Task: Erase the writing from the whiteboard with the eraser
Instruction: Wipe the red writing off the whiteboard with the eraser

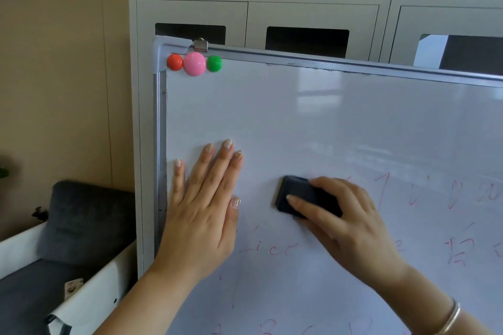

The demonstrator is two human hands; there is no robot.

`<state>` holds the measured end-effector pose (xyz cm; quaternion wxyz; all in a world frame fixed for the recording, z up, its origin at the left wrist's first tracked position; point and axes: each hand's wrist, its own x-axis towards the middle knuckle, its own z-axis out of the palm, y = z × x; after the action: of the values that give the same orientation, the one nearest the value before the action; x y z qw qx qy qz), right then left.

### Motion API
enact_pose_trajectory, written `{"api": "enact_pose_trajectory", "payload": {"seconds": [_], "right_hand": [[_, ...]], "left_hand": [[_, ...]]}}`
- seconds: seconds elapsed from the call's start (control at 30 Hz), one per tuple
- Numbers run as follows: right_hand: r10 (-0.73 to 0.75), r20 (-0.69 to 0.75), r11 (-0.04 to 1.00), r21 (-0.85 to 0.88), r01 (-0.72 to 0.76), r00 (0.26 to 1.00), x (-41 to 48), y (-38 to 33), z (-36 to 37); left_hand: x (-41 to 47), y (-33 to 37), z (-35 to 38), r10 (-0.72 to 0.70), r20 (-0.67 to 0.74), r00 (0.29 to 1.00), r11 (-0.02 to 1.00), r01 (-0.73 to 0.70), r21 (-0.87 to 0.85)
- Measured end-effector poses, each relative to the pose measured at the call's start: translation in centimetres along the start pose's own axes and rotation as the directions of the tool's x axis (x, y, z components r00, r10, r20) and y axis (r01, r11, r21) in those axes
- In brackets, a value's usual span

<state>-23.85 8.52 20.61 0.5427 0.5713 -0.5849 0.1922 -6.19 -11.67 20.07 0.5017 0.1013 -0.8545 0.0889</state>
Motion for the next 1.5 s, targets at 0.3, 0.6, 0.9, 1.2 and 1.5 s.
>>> {"api": "enact_pose_trajectory", "payload": {"seconds": [0.3, 0.6, 0.9, 1.2, 1.5], "right_hand": [[0.363, -0.170, 0.931, 0.042, -0.361, 0.916, 1.6, 3.0, -1.8], [0.011, 0.034, 0.999, 0.033, -0.012, 0.999, -2.0, -1.6, 0.9], [0.132, -0.055, 0.991, 0.006, -0.132, 0.990, -2.2, 2.1, -1.2], [0.390, -0.185, 0.920, 0.033, -0.391, 0.902, -1.7, 8.0, -4.7], [0.054, -0.012, 0.998, 0.040, -0.054, 0.998, -5.6, 3.2, -1.1]], "left_hand": [[-0.1, 0.2, -0.2, -0.009, 0.019, 1.000, 1.000, 0.009, -0.019], [0.0, 1.6, 0.0, -0.035, 0.015, 0.999, 0.997, 0.036, -0.075], [0.8, 3.7, 1.1, -0.027, 0.010, 1.000, 0.999, 0.027, -0.039], [1.5, 5.8, 2.1, -0.077, -0.041, 0.996, 0.997, 0.077, -0.004], [2.8, 9.4, 2.7, 0.035, 0.001, 0.999, 0.999, -0.035, 0.019]]}}
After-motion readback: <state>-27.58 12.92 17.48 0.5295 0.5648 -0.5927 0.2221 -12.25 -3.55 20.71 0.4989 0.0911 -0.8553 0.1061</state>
